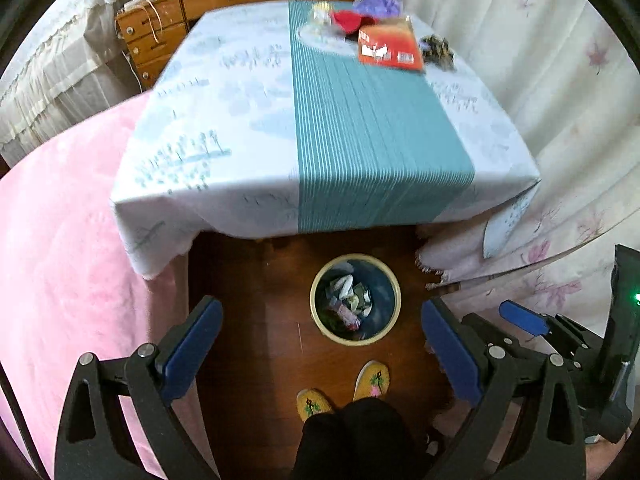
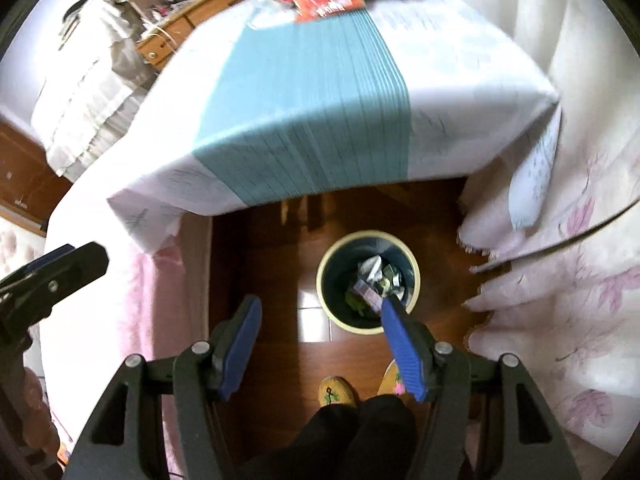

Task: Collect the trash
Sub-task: 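Raise both tools back toward the table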

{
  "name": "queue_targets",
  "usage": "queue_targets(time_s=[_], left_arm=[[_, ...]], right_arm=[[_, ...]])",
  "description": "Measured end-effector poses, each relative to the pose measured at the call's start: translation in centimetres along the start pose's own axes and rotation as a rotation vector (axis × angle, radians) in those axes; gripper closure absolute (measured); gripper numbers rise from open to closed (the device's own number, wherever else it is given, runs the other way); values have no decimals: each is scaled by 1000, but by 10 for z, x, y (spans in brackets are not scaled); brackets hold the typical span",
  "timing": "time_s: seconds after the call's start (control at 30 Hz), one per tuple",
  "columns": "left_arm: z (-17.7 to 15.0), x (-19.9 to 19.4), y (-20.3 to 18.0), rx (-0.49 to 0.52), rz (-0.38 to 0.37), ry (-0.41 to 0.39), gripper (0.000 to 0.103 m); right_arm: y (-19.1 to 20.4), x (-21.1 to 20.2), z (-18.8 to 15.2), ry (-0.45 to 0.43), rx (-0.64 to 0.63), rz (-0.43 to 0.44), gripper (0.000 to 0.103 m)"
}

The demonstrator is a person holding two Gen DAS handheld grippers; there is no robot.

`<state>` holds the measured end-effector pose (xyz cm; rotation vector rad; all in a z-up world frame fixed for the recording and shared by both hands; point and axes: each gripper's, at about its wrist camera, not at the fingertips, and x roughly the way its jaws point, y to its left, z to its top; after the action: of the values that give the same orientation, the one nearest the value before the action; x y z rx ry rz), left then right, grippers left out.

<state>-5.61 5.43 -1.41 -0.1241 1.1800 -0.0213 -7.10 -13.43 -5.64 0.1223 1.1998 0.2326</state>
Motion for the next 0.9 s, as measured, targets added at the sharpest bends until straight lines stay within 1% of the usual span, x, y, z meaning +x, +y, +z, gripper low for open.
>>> queue_targets(time_s=[0.13,0.27,0.43,0.5,0.7,0.8,0.9], left_arm=[[12,-28,1,11,-11,-50,4],[26,-53,4,16,-45,-105,4],[42,-80,2,54,-60,-186,4],[48,-90,1,63,-74,-217,4],[73,-111,0,87,-95,-291,4],[86,-115,-3,106,-101,-303,4],[98,-114,-8,124,-93,-307,4]], right_arm=[[15,-35,13,-70,-24,-1,40],[27,-62,27,-147,-50,-16,40],[33,-98,47,-263,-44,-22,40],[35,-107,53,-295,-46,-25,40],[47,-128,69,-365,-63,-44,40],[48,-136,78,-394,-59,-48,40],[46,-137,87,-404,-58,-51,40]])
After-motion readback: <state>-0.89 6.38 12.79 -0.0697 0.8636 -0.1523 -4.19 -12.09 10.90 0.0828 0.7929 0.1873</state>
